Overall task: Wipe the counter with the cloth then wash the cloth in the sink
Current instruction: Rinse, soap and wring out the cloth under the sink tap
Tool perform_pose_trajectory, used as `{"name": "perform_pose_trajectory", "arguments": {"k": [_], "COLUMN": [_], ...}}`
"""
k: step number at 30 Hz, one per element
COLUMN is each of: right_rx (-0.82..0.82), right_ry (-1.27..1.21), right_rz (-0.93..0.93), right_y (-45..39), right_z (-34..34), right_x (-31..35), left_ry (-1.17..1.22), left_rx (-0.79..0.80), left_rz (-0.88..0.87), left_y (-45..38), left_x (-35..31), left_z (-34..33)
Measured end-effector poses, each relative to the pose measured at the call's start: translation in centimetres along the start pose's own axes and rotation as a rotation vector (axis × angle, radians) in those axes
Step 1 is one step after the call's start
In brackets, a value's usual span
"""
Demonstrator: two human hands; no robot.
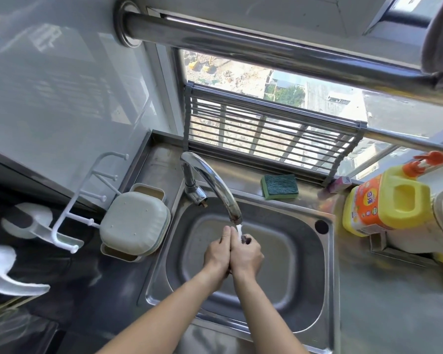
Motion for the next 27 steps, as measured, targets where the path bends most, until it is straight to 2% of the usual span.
{"name": "perform_pose_trajectory", "arguments": {"k": [4,7,9,11,13,15,16,18,20,22,24,27], "right_rx": [-0.017,0.031,0.058,0.016,0.019,0.104,0.178,0.383,0.473,0.308,0.128,0.077], "right_ry": [-0.033,-0.029,-0.085,-0.207,-0.336,-0.51,-0.561,-0.466,-0.208,-0.032,-0.015,-0.062], "right_rz": [-0.071,-0.09,-0.194,-0.325,-0.393,-0.306,-0.209,0.049,0.259,0.324,0.194,0.074], "right_y": [-0.6,-1.8,-2.8,-4.1,-4.5,-3.7,-3.0,-1.8,-1.3,-1.3,-0.8,0.4], "right_z": [0.6,0.7,0.7,1.1,2.0,2.4,2.5,2.2,1.7,1.3,0.9,-0.2], "right_x": [0.6,0.4,-0.1,-1.0,-1.0,-0.3,0.2,0.3,-0.7,-1.7,-1.9,-1.5], "left_ry": [0.088,-0.072,-0.19,-0.281,-0.286,-0.145,-0.047,0.107,0.183,0.207,0.217,0.213], "left_rx": [-0.036,-0.045,0.047,0.202,0.253,0.225,0.271,0.391,0.421,0.351,0.212,0.179], "left_rz": [0.026,-0.125,-0.297,-0.394,-0.305,-0.116,0.056,0.31,0.353,0.298,0.175,0.09], "left_y": [0.6,0.7,0.1,-0.4,-0.5,0.0,0.3,-0.1,-0.5,-1.1,-1.3,-1.0], "left_x": [0.1,-0.1,0.1,0.3,-0.5,-1.8,-2.4,-2.8,-2.5,-1.8,-1.2,-0.5], "left_z": [-0.5,-0.5,-0.5,-0.3,-0.2,0.6,1.0,1.7,1.8,1.3,0.5,-1.1]}}
Point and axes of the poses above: each hand's wrist, its own y-axis away from the middle knuckle, its own z-axis out of the back of the hand, x = y × z, the point moved 1 cm from there along -y, towards the middle knuckle, and after that the axes turned 3 degrees about z, right-handed, at the moved point
